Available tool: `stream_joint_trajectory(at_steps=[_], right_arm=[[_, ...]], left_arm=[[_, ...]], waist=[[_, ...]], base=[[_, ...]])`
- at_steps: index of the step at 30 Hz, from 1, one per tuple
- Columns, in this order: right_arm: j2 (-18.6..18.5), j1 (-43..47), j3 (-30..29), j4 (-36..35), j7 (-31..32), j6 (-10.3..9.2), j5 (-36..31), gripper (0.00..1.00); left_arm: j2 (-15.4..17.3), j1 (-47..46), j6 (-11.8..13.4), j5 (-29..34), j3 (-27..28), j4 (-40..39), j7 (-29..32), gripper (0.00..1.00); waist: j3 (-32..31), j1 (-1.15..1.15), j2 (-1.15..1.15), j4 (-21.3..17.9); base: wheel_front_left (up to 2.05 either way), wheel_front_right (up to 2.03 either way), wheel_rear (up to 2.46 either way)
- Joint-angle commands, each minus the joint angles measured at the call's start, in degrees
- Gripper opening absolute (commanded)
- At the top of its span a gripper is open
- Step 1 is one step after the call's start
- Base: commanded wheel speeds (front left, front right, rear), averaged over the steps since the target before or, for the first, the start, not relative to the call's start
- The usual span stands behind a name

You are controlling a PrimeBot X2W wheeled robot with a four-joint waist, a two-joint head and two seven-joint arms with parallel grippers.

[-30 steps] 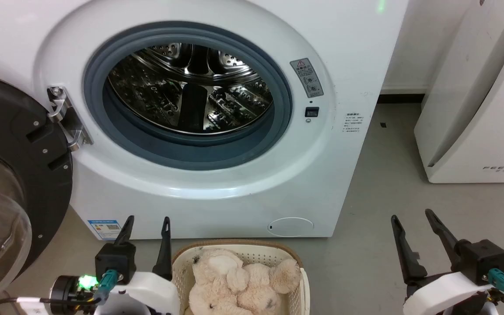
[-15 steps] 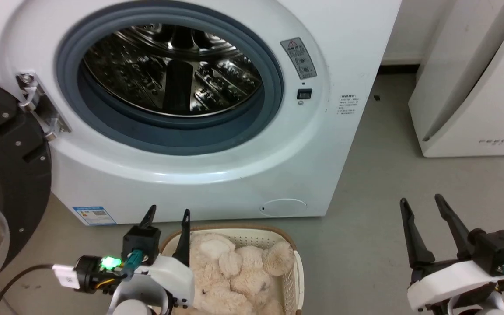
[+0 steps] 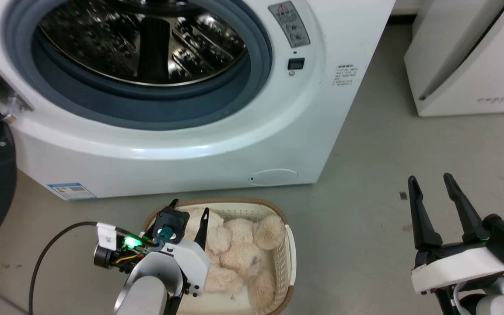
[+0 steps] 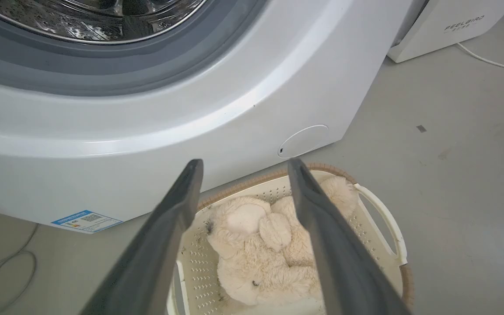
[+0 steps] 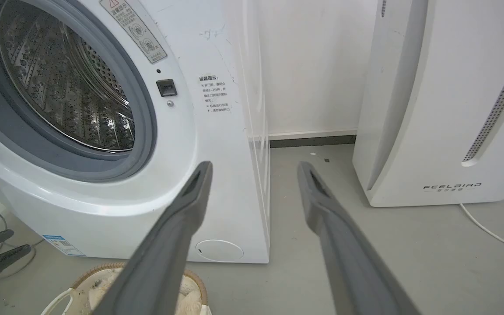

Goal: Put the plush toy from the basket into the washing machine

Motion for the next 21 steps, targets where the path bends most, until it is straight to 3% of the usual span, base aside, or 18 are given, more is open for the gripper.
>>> stream_joint_trajectory(at_steps=[1,21], right_arm=[[0.0,-1.3,-0.1,-0.6,-0.7,0.01,1.1,1.00],[0.0,-5.5,-0.9,-2.6,-3.1,0.02,6.7,1.00]], left_arm=[[0.6,-2.1,-0.3,0.6,-0.9,2.0,0.7,1.00],[4.8,-13.2,-2.1,2.0,-7.9,14.0,8.0,1.00]], waist=[[2.0,0.00,0.00,-0.7],[15.4,0.00,0.00,-4.3]], base=[[0.00,0.00,0.00],[0.00,0.00,0.00]])
